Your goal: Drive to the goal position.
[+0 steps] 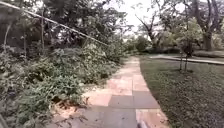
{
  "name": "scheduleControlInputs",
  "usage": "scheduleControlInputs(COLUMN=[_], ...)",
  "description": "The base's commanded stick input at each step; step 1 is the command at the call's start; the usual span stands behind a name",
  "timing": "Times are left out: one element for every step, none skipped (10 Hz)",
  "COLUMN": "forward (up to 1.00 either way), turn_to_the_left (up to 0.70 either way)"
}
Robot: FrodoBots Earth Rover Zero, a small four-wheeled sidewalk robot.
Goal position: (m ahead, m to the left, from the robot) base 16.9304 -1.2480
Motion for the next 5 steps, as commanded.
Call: scheduleControlInputs(forward=[1.0, 1.0, 1.0, 1.0, 1.0], turn_to_the_left=[0.0, 0.0, 0.0, 0.0, 0.0])
